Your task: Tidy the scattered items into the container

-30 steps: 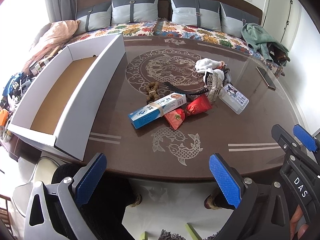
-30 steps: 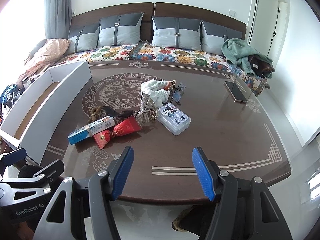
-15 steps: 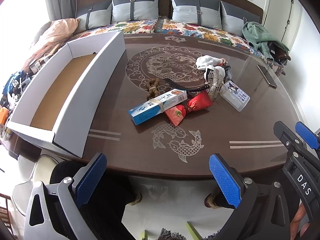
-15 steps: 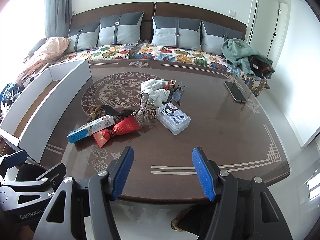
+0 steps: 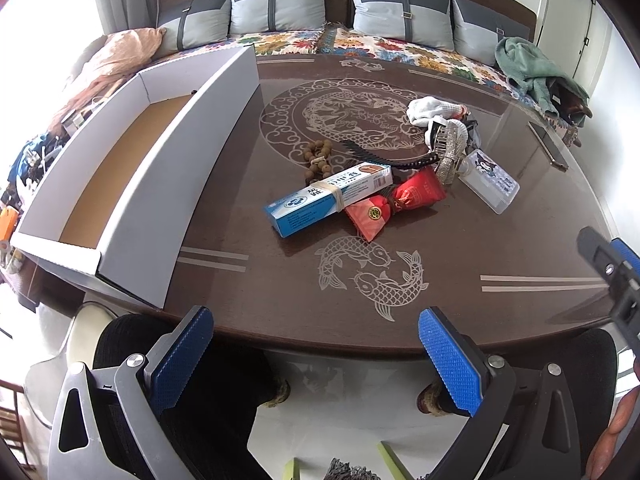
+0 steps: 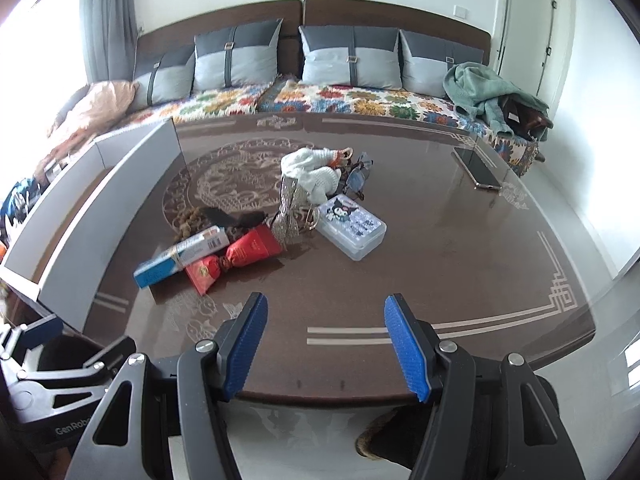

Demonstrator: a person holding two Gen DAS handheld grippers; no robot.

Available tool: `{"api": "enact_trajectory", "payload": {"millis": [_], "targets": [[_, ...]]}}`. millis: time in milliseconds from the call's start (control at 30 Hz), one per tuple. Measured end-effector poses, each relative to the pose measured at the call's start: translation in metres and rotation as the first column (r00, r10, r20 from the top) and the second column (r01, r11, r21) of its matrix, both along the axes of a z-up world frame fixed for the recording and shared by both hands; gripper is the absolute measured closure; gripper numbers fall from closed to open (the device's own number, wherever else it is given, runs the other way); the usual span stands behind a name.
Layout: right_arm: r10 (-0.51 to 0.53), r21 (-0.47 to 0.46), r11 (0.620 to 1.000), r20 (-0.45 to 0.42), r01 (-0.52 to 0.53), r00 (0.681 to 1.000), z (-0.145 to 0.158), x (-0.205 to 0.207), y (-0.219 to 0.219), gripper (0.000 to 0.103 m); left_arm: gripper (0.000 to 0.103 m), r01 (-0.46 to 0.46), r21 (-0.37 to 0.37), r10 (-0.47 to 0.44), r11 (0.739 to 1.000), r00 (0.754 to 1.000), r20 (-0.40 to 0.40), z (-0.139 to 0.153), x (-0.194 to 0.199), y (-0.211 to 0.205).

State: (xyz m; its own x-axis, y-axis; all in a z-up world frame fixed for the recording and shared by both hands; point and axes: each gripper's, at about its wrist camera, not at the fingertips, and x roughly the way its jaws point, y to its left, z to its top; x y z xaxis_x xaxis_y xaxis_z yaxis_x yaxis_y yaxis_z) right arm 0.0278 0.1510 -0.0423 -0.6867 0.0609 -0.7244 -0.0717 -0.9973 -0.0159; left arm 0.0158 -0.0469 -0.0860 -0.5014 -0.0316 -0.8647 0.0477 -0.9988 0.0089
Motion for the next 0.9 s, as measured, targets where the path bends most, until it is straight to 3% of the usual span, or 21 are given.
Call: {"api": "enact_trajectory", "payload": {"millis": [133,367,533,700,900], "targets": [[0.029,-0.101,0.994,-0.054,-0.034,0.998,0.001,-0.001,0.009,0.041,0.000,-0.004,0.031,0.005,1.000,1.000,-0.017,0.000,-0.001,-0.004],[0.121,-0.248,0.963,0.043,-0.106,0.992,-0.032,-0.016,0.014,0.041,0.000,0.013,0.039,-0.011,0.999,0.999,-0.045,-0.007,-0.002,-0.003],[0.127,-0.219,0.972,0.169,-0.088,0.977,-0.057,-0.026,0.013,0.041,0.000,0.010,0.038,-0.008,0.999,0.999,-0.048,-0.020,-0.001,-0.008],[0.174,-0.276,0.953,0.151,-0.127,0.973,-0.061,-0.028,0.022,0.041,0.000,-0.007,0.030,0.008,1.000,0.999,-0.048,-0.025,-0.003,-0.013],[0.152,-0.249,0.963,0.199,-0.100,0.968,-0.079,-0.055,0.045,0.041,0.000,0.005,0.004,-0.005,1.000,0.998,-0.056,-0.031,-0.003,-0.013]]}}
